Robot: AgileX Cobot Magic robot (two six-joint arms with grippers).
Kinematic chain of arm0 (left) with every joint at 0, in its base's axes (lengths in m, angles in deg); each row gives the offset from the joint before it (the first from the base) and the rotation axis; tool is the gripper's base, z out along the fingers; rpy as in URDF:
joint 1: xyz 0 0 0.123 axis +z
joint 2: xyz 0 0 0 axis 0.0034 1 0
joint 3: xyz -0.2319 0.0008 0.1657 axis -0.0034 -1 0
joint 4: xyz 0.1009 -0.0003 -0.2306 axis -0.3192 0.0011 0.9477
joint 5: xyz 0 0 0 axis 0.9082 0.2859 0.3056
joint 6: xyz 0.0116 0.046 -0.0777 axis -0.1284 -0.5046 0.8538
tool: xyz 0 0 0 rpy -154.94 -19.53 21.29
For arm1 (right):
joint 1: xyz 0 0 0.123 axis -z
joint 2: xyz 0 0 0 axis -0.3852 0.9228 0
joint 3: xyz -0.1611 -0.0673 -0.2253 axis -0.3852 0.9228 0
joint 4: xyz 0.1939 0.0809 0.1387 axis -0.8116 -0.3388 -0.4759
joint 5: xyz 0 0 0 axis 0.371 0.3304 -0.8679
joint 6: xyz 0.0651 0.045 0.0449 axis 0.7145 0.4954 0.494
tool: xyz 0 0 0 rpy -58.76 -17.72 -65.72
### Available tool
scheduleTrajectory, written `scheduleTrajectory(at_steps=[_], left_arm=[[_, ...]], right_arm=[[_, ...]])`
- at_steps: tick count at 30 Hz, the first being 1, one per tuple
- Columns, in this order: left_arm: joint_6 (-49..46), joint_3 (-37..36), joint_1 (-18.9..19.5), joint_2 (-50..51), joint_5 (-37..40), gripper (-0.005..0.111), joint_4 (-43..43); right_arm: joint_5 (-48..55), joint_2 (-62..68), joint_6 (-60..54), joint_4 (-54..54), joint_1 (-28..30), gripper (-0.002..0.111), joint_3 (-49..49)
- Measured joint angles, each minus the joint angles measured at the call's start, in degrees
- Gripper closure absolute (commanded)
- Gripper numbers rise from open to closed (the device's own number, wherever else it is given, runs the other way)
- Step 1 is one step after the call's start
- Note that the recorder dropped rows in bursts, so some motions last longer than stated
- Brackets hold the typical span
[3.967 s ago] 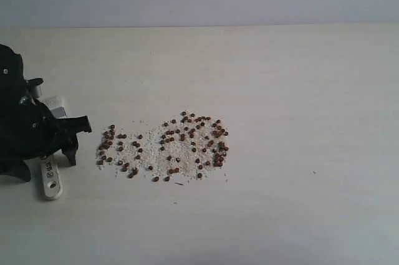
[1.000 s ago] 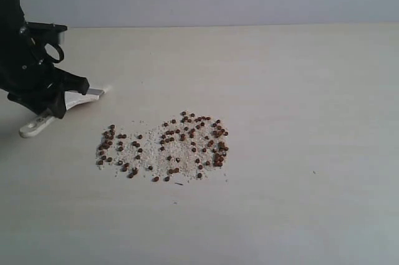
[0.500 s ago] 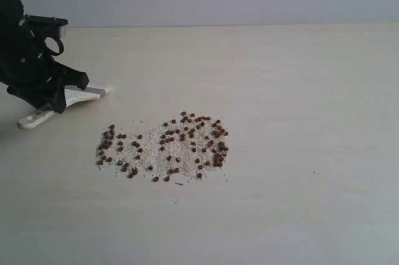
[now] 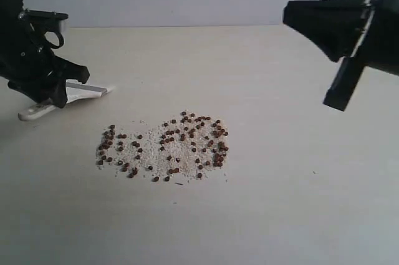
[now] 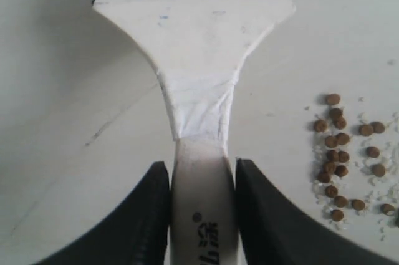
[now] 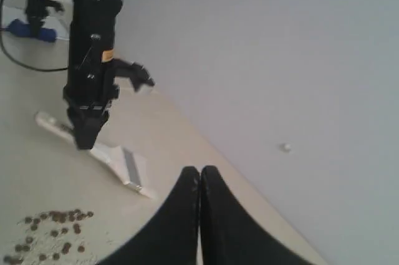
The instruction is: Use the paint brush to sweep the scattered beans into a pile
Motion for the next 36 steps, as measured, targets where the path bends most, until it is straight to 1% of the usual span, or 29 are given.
scheduleTrajectory(at_steps=[1, 2, 3, 4, 5, 6, 7, 8, 9, 10, 11, 13, 16, 18, 26, 33, 36], left_arm=[[-0.3, 0.6, 0.0, 0.0, 0.2, 0.107, 0.4], [-0.5, 1.8, 0.0, 0.0, 0.5, 0.107, 0.8], [-0.5, 2.4, 0.0, 0.0, 0.8, 0.107, 1.1], [-0.9, 3.3, 0.0, 0.0, 1.2, 0.107, 1.1], [-0.9, 3.7, 0.0, 0.0, 1.3, 0.107, 1.1], [-0.9, 4.1, 0.0, 0.0, 1.5, 0.107, 1.1], [-0.9, 4.2, 0.0, 0.0, 1.7, 0.107, 1.1], [-1.2, 4.3, 0.0, 0.0, 1.7, 0.107, 1.1], [-1.4, 4.3, 0.0, 0.0, 1.8, 0.107, 1.2], [-1.6, 4.3, 0.0, 0.0, 1.9, 0.107, 1.2], [-1.6, 4.3, 0.0, 0.0, 2.0, 0.107, 1.3], [-1.7, 4.3, 0.0, 0.0, 2.0, 0.107, 1.9], [-2.1, 4.3, 0.0, 0.0, 2.2, 0.107, 3.0], [-2.2, 4.3, 0.0, 0.0, 2.4, 0.107, 3.1], [-4.2, 4.3, 0.0, 0.0, 2.5, 0.107, 5.9], [-5.0, 4.3, 0.0, 0.0, 2.6, 0.107, 7.5], [-6.9, 4.3, 0.0, 0.0, 2.6, 0.107, 9.8]], right_arm=[[0.0, 3.4, 0.0, 1.0, -1.0, 0.102, -2.1], [0.7, 8.6, -0.9, 2.2, -3.6, 0.099, -5.5], [2.4, 11.1, -1.9, 2.5, -5.5, 0.09, -7.4], [6.6, 14.8, -3.7, 3.0, -9.4, 0.086, -11.0], [9.4, 16.6, -4.3, 3.1, -11.6, 0.077, -12.9], [13.8, 19.9, -4.7, 3.0, -15.8, 0.066, -16.1], [16.6, 23.3, -4.9, 2.5, -19.5, 0.062, -19.5], [17.3, 24.6, -4.9, 2.3, -20.8, 0.053, -20.8], [17.8, 27.5, -5.0, 1.4, -23.8, 0.049, -23.6], [18.1, 30.1, -5.0, 0.0, -25.5, 0.044, -25.4], [18.2, 33.2, -5.0, -1.8, -27.6, 0.042, -27.9], [18.9, 38.5, -6.0, -5.0, -30.0, 0.04, -32.6], [19.8, 46.3, -6.7, -6.6, -31.9, 0.041, -40.8], [20.2, 49.8, -6.7, -6.9, -32.6, 0.041, -44.0], [22.3, 55.6, -6.7, -7.8, -34.9, 0.041, -50.7], [23.9, 57.9, -6.7, -12.9, -35.3, 0.041, -53.6], [24.9, 58.4, -6.7, -13.6, -35.3, 0.041, -54.4]])
